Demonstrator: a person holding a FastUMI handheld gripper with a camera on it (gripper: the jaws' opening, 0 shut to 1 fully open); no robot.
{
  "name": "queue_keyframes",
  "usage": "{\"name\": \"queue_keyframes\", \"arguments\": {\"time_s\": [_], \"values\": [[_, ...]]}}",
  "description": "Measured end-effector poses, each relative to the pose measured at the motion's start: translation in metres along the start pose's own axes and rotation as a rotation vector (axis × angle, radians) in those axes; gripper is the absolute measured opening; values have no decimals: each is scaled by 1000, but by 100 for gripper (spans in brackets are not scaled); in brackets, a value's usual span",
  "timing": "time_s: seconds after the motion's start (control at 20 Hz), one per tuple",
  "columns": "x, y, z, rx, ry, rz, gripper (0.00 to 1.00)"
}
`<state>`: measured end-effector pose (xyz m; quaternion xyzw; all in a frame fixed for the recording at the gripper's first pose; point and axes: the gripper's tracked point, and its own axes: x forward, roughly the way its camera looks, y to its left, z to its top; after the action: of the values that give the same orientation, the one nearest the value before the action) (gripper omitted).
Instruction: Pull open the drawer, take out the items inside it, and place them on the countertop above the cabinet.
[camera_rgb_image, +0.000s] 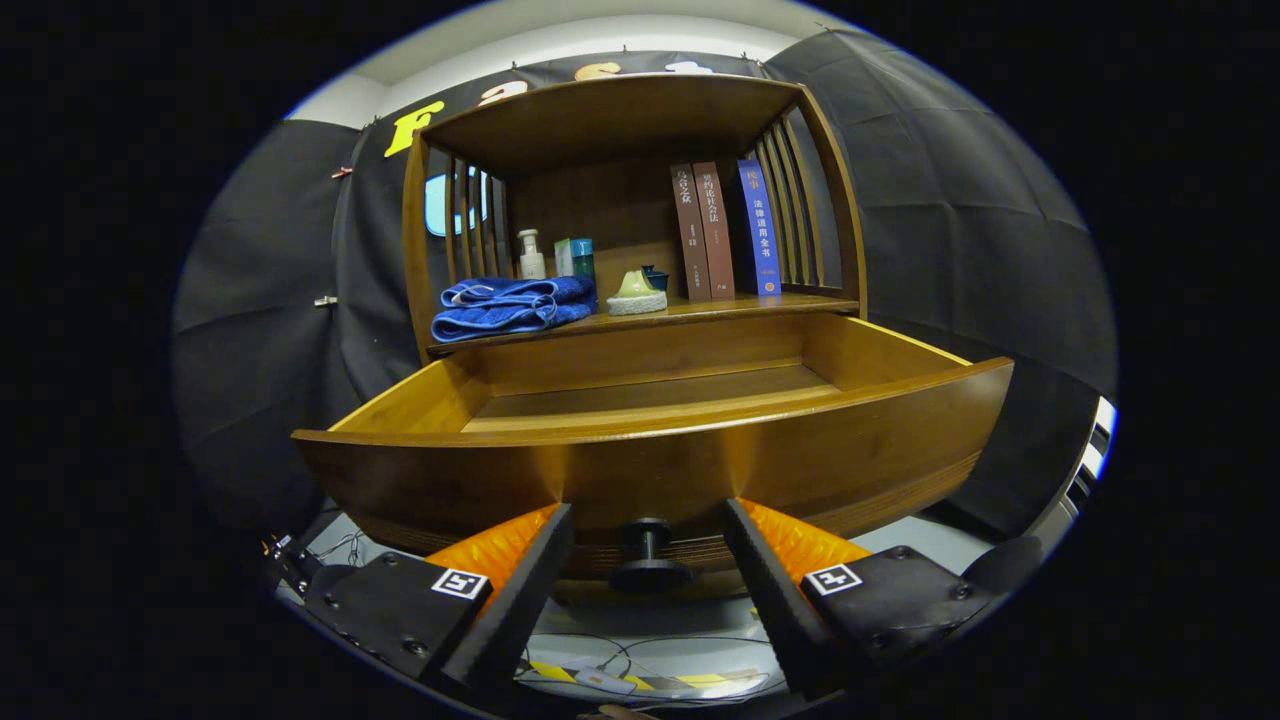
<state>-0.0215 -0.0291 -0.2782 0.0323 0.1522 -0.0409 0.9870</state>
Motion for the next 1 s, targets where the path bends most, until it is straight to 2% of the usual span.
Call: {"name": "queue_keyframes", "arguments": {"time_s": [0.25, 0.5, 1.0], "values": [[32, 2, 12, -3, 5, -2, 99], [84, 1, 34, -1, -14, -6, 98], [158, -6, 45, -15, -1, -18, 99]]}}
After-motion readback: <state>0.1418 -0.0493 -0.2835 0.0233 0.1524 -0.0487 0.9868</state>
